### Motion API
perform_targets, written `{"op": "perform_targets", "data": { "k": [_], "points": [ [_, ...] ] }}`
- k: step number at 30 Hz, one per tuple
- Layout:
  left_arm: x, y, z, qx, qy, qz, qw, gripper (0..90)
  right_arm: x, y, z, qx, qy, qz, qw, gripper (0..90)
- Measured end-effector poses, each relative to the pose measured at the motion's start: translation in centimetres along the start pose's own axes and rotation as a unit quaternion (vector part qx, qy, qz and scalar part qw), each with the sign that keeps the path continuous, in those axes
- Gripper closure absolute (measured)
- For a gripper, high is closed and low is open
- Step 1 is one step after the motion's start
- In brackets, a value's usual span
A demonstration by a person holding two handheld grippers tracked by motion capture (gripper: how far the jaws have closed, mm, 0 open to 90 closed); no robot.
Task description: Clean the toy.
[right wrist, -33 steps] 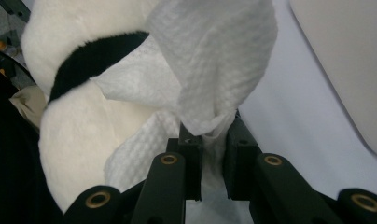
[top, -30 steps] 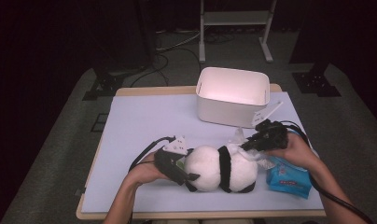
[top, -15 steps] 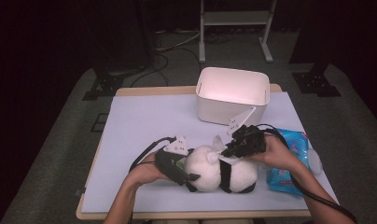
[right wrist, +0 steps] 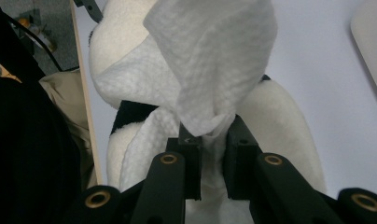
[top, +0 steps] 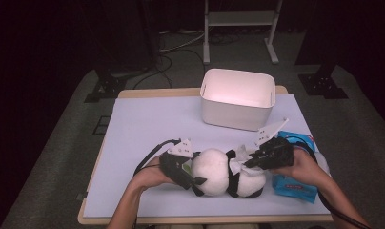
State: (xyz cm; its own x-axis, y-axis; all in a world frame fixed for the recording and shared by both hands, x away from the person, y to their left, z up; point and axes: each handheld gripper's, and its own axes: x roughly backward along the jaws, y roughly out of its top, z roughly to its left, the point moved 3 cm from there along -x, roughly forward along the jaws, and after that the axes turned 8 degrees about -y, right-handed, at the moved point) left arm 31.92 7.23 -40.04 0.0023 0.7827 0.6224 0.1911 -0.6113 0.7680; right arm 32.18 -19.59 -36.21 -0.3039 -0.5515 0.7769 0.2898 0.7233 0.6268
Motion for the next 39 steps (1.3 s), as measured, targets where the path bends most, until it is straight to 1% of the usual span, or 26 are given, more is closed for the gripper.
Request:
{"op": "perform_targets", "data": {
  "k": [1, 3, 6, 10, 11, 13, 15, 17, 20, 21, 22, 23, 26, 27, 31, 32, 33, 34, 35, 38, 39],
  "points": [
    [0.0, 0.0, 0.0, 0.000, 0.000, 0.000, 1.0000, 11.5, 0.0, 0.0, 0.0, 0.000, 0.000, 0.000, 1.0000, 78.7],
    [0.1, -0.1, 0.1, 0.006, 0.001, 0.000, 1.0000, 10.6, 0.0, -0.4, -0.1, -0.005, 0.002, -0.004, 1.0000, 78.7],
    [0.2, -0.2, 0.1, 0.005, 0.001, 0.000, 1.0000, 10.5, 0.1, -0.6, -0.3, -0.006, -0.001, -0.004, 1.0000, 78.7],
    [0.1, -0.4, 0.3, 0.005, -0.005, 0.003, 1.0000, 9.4, 0.5, -1.0, -0.5, -0.007, -0.004, -0.003, 1.0000, 78.7],
    [-0.1, -0.6, 0.4, 0.012, -0.008, 0.004, 0.9999, 8.8, 0.6, -1.1, -0.5, -0.007, -0.005, -0.004, 1.0000, 78.7],
    [-0.1, -0.6, 0.5, 0.014, -0.008, 0.005, 0.9999, 8.7, 0.8, -1.4, -0.8, -0.010, -0.006, -0.005, 0.9999, 78.7],
    [-0.1, -0.5, 0.4, 0.011, -0.010, 0.004, 0.9999, 9.0, 0.9, -1.5, -1.0, -0.011, -0.004, -0.007, 0.9999, 78.7],
    [-0.2, -0.5, 0.3, 0.010, -0.012, 0.003, 0.9999, 12.6, 0.9, -1.6, -1.1, -0.016, 0.000, -0.009, 0.9998, 78.7],
    [-0.3, -0.4, 0.2, 0.007, -0.013, 0.004, 0.9999, 17.2, 0.9, -1.5, -1.1, -0.018, -0.001, -0.008, 0.9998, 78.7],
    [-0.3, -0.3, 0.1, 0.009, -0.010, 0.004, 0.9999, 17.3, 0.9, -1.3, -1.0, -0.013, -0.007, -0.012, 0.9998, 79.4],
    [-0.3, -0.3, 0.1, 0.009, -0.010, 0.004, 0.9999, 17.3, 0.9, -1.3, -1.0, -0.013, -0.007, -0.012, 0.9998, 79.4],
    [-0.1, -0.2, 0.1, 0.006, -0.007, 0.005, 0.9999, 17.4, 1.0, -1.0, -0.8, -0.003, -0.015, -0.021, 0.9997, 80.5],
    [-0.1, -0.1, 0.0, 0.005, -0.007, 0.004, 1.0000, 17.4, 0.9, -0.7, -0.7, 0.000, -0.015, -0.024, 0.9996, 80.7],
    [-0.1, 0.1, -0.1, 0.004, -0.006, 0.000, 1.0000, 17.4, 0.9, -0.5, -0.6, 0.000, -0.012, -0.028, 0.9995, 80.7],
    [0.0, 0.5, -0.4, -0.001, -0.005, -0.002, 1.0000, 17.7, 0.5, 0.7, 0.1, 0.013, -0.003, -0.029, 0.9995, 80.7],
    [0.0, 0.5, -0.4, -0.001, -0.005, -0.002, 1.0000, 17.7, 0.5, 0.7, 0.1, 0.013, -0.003, -0.029, 0.9995, 80.7],
    [0.1, 0.6, -0.5, -0.002, -0.005, -0.005, 1.0000, 17.7, 0.4, 1.3, 0.4, 0.021, 0.000, -0.029, 0.9994, 80.7],
    [0.1, 0.6, -0.5, -0.002, -0.005, -0.005, 1.0000, 17.7, 0.4, 1.3, 0.4, 0.021, 0.000, -0.029, 0.9994, 80.7],
    [0.1, 0.8, -0.6, -0.003, -0.005, -0.009, 0.9999, 17.7, 0.3, 1.7, 0.7, 0.027, 0.005, -0.032, 0.9991, 80.7],
    [0.1, 1.0, -0.6, -0.006, -0.004, -0.006, 1.0000, 17.7, 0.3, 2.2, 0.9, 0.029, 0.008, -0.032, 0.9990, 80.6],
    [0.1, 1.1, -0.7, -0.007, -0.003, -0.008, 0.9999, 17.7, 0.3, 2.7, 1.0, 0.035, 0.009, -0.033, 0.9988, 80.7]
  ]
}}
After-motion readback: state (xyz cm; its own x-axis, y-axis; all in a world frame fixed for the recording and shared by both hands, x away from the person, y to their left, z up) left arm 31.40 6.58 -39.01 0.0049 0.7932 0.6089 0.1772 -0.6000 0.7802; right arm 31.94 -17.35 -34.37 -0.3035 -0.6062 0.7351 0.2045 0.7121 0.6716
